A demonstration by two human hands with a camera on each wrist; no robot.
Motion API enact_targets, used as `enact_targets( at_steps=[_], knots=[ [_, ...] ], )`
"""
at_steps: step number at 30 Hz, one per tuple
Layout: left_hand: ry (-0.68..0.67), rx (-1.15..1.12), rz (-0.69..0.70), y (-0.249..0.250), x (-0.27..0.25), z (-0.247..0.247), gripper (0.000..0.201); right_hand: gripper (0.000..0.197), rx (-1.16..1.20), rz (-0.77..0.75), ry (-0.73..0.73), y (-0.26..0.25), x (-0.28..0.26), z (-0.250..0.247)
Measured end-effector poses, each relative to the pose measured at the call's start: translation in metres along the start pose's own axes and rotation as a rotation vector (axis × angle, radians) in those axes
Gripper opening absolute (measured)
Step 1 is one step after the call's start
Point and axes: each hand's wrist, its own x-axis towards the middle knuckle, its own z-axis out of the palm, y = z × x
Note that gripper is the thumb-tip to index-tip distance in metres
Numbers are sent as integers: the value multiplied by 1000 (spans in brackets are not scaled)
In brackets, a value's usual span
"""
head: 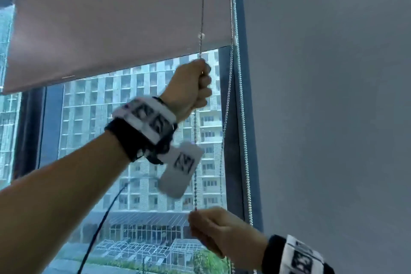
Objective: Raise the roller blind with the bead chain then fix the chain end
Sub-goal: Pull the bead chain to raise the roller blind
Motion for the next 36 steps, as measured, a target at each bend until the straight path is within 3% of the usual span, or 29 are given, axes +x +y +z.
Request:
enact_targets(
  at_steps=[2,3,7,11,14,17,20,24,28,32,34,36],
  knots=[
    [21,27,19,-9,-11,7,36,30,152,70,-67,-4,8,-25],
    [20,14,23,-15,-19,8,37,30,223,55,-17,-13,15,-41],
    [44,-47,-25,-34,-51,17,45,31,430,-267,219,-94,54,-99],
    [-23,-107,-60,-58,-89,27,39,24,524,-380,448,-183,93,-123],
    [-86,-194,-146,-81,-109,23,39,29,455,-461,529,-200,109,-114],
    [-192,-149,-124,-95,-104,-3,33,37,274,-476,554,-185,108,-100],
    [-154,-116,-108,-74,-72,-34,57,37,213,-474,526,-163,96,-88],
    [-68,-124,-90,-10,-17,-46,59,49,145,-408,460,-140,75,-68],
    [-79,-192,-39,46,20,-35,52,36,52,-317,334,-111,55,-46],
    [36,-134,13,51,31,-22,28,23,246,-99,104,-70,46,-38],
    [133,-36,112,45,29,-16,25,19,192,-106,-1,-69,46,-59],
    [164,-17,165,42,20,-9,28,28,245,-153,51,-81,52,-85]
  ],
)
